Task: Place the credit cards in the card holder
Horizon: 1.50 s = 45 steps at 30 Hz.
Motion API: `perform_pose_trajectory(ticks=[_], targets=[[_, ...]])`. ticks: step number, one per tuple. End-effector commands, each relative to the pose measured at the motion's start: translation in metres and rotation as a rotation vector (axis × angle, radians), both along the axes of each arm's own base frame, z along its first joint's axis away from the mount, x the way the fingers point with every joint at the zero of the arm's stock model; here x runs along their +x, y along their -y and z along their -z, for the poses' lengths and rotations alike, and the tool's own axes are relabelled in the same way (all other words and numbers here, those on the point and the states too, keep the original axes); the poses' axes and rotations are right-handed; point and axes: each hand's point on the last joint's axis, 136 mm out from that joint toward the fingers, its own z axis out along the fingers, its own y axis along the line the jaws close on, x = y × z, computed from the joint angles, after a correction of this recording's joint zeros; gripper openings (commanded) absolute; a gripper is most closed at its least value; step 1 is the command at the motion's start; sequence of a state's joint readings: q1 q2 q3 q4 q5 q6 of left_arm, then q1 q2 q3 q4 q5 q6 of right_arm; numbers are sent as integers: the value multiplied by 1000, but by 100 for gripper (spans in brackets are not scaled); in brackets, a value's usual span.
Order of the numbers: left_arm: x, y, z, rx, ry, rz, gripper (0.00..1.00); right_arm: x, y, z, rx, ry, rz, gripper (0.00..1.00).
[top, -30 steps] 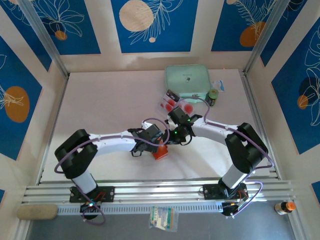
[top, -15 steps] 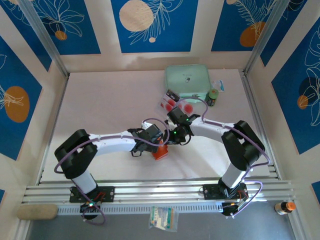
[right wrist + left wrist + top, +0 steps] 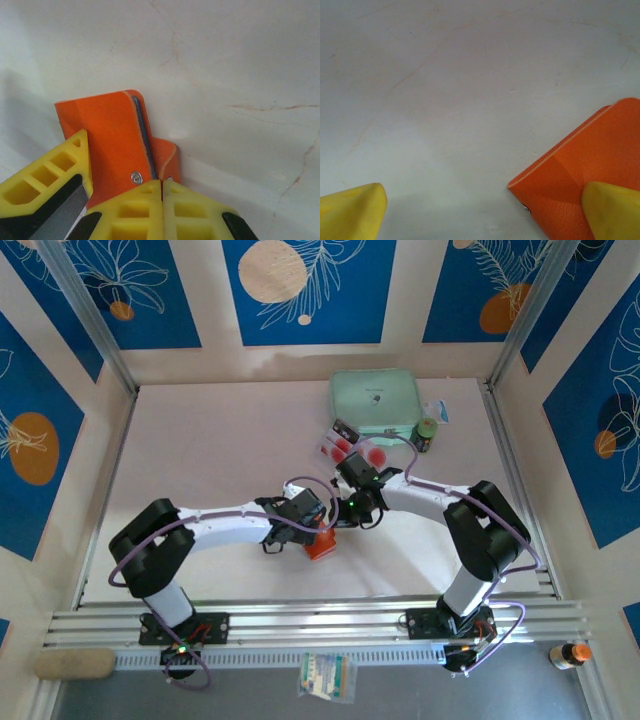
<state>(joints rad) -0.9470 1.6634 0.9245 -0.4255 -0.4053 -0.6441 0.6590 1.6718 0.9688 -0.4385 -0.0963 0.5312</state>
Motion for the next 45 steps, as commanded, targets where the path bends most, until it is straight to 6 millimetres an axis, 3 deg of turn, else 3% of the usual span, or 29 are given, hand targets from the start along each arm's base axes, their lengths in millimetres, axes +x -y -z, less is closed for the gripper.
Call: perform_pose_trajectory(ticks=[1,23,36,45], targets=[[-13,-19,11,93,-42,31,100,1,-12,-18,62,9,-28,0],[-14,-20,10,89,-37,28,100,-14,-32,0,60,-47,-82,0],[-13,-20,8,86,-34,28,100,-27,-15,28,3,-103,-49,0],[-13,-20,8,86,-34,25,100,-39,-5,37,-8,-132,-32,0]])
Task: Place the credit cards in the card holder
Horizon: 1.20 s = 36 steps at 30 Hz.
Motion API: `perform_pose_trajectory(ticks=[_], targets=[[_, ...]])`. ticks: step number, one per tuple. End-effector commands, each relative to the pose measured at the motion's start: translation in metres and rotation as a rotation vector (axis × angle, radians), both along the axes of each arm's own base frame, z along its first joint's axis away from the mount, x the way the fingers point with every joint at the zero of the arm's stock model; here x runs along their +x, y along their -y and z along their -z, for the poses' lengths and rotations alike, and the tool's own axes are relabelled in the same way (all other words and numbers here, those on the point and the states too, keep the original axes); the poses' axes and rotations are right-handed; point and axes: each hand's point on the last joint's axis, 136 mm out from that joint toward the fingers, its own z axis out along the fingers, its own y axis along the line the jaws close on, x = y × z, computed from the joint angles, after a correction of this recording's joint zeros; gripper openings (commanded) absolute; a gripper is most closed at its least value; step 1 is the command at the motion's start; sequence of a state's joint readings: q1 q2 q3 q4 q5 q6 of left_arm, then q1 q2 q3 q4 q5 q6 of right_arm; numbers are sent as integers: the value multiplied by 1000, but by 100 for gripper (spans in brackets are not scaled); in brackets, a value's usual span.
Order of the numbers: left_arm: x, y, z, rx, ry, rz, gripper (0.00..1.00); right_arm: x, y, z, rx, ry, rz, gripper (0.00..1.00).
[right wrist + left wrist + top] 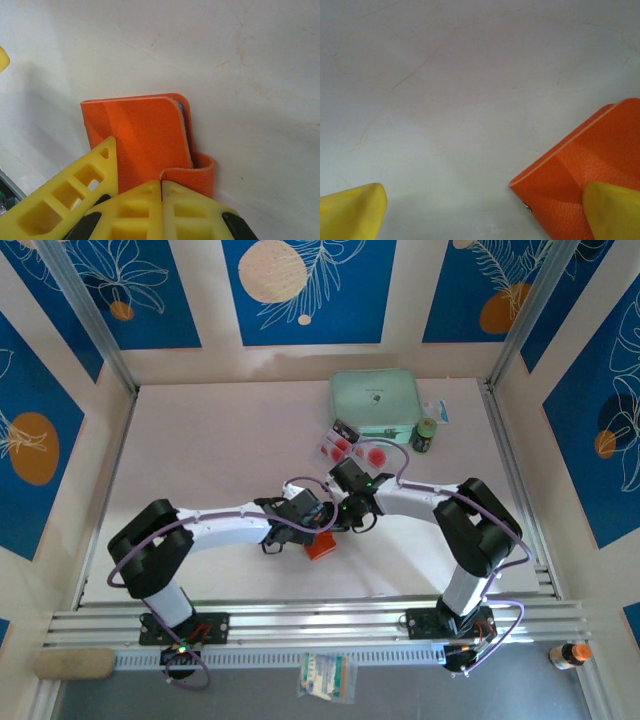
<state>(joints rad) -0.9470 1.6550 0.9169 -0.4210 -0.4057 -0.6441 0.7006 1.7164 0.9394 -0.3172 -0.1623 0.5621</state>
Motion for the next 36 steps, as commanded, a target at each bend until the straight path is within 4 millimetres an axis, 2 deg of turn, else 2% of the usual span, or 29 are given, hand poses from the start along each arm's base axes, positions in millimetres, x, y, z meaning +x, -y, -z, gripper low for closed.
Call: perform_pose_trajectory(ticks=[1,16,25,36], targets=[[-13,-20,9,92,-37,25,100,-31,20,27,-87,-112,1,0],[-13,-19,10,94,-37,26,100,-37,26,23,-82,-110,5,0],[-12,-17,8,90,-37,26,100,-45,26,32,-102,-138,-16,0],[-24,-16,-3,-67,-68,-86,100,-52,35,40,-139,-144,-8,0]])
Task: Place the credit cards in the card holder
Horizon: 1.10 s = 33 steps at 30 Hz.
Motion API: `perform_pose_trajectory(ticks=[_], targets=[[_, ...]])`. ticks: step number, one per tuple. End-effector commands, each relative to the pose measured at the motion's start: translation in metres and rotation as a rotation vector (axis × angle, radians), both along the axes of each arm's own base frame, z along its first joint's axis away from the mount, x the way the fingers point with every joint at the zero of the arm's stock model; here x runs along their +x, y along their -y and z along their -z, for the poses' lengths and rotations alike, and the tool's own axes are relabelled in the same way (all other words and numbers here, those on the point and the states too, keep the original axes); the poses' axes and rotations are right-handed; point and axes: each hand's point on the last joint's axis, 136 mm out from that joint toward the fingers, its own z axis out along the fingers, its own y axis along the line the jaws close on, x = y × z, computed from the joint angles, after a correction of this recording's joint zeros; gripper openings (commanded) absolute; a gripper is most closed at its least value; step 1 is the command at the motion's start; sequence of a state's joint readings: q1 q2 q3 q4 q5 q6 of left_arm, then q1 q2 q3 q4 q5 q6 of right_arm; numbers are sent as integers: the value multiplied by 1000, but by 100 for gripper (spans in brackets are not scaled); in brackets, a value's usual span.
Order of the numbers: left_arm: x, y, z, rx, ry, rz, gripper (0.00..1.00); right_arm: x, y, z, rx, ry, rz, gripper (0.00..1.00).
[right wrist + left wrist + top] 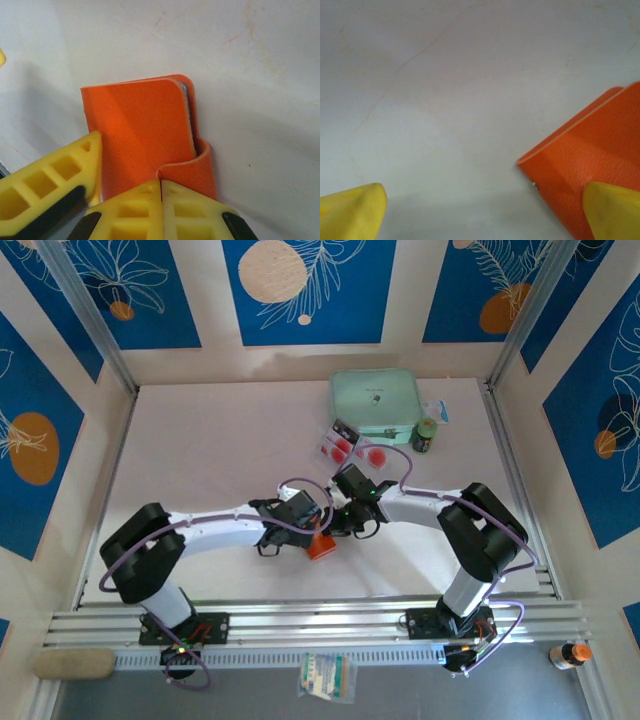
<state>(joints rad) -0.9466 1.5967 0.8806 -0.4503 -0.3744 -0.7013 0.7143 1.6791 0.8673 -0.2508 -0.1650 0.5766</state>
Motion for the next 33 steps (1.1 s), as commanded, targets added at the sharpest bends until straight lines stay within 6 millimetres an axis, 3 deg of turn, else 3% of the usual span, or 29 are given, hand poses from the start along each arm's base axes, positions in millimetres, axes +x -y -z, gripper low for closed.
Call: perform_pose_trajectory(ticks=[1,10,19,33], targets=[[-13,-9,1,-35,-40,-53,100,-42,33,36,-162,-158,-7,0],[-15,-13,9,-28,-45,-56,100,-36,27,26,-146,-144,2,0],[-6,-10,6,-20,-32,-37,100,-40,35,26,-155,-158,108,0],[19,-9,-29,-66,30,-37,100,-52,35,17,-140,-165,249,0]])
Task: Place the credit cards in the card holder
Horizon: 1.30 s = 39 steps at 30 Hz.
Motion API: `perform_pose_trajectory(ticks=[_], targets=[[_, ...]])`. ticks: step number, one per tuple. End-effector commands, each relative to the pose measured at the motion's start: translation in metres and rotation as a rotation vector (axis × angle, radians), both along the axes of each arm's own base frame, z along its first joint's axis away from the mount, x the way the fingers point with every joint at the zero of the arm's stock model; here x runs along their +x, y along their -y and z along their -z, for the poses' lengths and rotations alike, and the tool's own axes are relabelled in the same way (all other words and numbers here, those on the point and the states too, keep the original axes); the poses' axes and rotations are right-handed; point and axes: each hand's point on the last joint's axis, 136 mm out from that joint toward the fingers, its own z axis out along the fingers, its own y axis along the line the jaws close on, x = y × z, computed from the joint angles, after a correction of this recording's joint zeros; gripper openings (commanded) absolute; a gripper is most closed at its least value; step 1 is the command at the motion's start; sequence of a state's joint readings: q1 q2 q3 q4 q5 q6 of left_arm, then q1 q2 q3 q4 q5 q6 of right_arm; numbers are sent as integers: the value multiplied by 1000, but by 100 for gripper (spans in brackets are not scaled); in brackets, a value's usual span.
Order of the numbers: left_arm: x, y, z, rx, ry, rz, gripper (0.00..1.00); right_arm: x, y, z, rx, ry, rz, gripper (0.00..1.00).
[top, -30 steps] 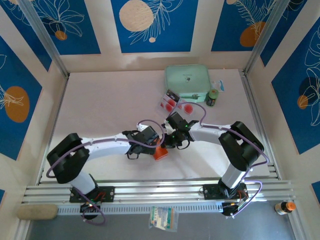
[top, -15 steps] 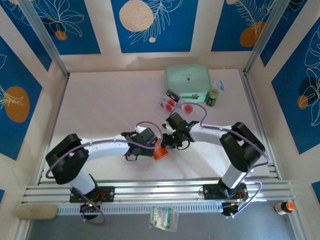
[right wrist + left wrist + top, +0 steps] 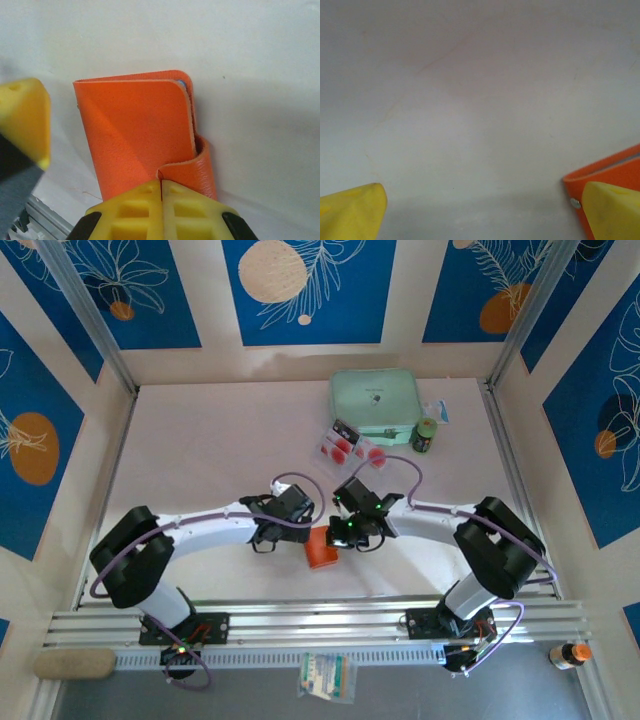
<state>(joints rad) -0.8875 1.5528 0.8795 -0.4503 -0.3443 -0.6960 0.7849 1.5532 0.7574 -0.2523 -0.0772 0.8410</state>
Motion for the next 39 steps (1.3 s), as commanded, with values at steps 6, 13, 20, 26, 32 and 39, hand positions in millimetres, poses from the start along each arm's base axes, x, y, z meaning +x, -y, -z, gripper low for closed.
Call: perform_pose_trajectory(ticks=[6,13,20,26,32,39], targets=[[15,-8,-28,-27,45,-12,100,-22,12,10,-48,-85,91,0],[22,-20,-47,-57,84,-46,100,-3,10,-35,26,4,88,32],[34,-43,-84,-100,183,-105,100,22,42,-103,122,155,131,56],[46,-78,-123,-62,353,-168,100,44,101,-145,90,346,240,89],[63,-111,-166,29,634,-175,100,71,165,-156,-62,510,412,99],[82,-170,-196,104,906,-299,100,117,240,-144,-226,648,651,99]])
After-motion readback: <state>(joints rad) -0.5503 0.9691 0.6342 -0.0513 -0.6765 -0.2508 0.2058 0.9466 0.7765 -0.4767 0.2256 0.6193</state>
